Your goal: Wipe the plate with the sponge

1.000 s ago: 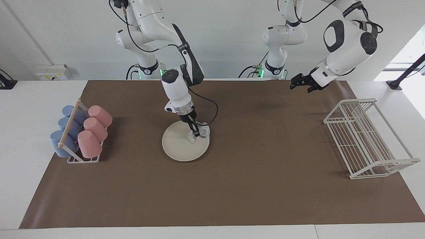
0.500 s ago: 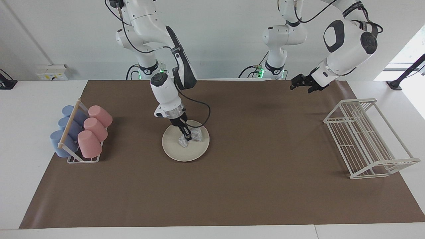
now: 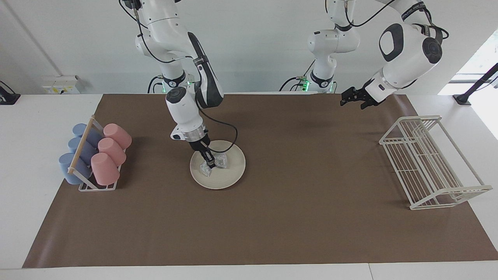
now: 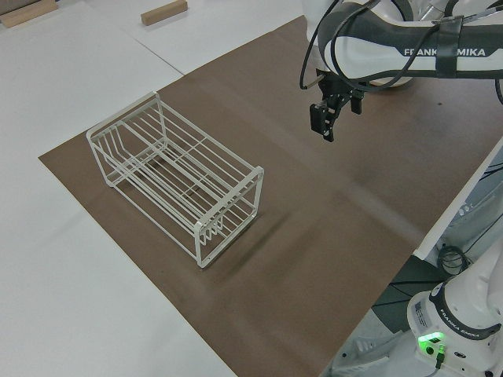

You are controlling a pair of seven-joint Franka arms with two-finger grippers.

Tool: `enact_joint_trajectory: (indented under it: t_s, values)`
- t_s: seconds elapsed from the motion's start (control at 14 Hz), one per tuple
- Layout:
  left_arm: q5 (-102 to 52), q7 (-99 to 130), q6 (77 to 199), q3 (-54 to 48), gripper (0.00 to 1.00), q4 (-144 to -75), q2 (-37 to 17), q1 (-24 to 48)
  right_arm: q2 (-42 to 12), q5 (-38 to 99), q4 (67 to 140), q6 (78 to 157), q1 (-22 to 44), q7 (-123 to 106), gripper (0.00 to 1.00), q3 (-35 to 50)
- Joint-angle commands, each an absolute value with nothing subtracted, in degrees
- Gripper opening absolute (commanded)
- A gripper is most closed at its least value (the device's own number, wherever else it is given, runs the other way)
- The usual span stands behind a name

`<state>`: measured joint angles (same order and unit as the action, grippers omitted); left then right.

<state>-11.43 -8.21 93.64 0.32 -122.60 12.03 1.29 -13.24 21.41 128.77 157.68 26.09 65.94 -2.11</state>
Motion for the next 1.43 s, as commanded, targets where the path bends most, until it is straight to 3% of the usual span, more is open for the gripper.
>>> enact_joint_trajectory:
  t_s: [0.0,0.29,0.57,0.86,1.21,1.36]
  values:
    - [-10.1,-6.9,94.0,0.6,1.00,-121.6,11.4,2.0,-14.7,22.4,131.2,158.5,29.4,70.1,0.00,-1.6]
    - [-10.1,-6.9,94.0,0.6,1.00,-121.6,11.4,2.0,-14.1,22.4,126.8,155.2,29.4,75.5,0.00,-1.7]
    - [-10.1,-6.9,94.0,0.6,1.00,-121.6,11.4,2.0,-11.9,20.0,114.5,135.3,31.2,88.0,0.00,-2.2]
    - [-11.1,-1.5,92.9,0.2,1.00,-121.7,12.0,2.1,-11.8,7.9,99.3,116.6,33.0,101.6,0.00,-1.7]
    - [-32.4,1.1,92.0,0.6,1.00,-122.5,12.3,1.1,-11.5,7.8,87.0,104.8,37.6,115.0,0.00,-1.4]
    - [-41.8,1.1,92.1,0.8,1.00,-124.0,12.7,0.0,-11.3,6.0,86.0,103.4,40.5,119.5,0.00,-1.5]
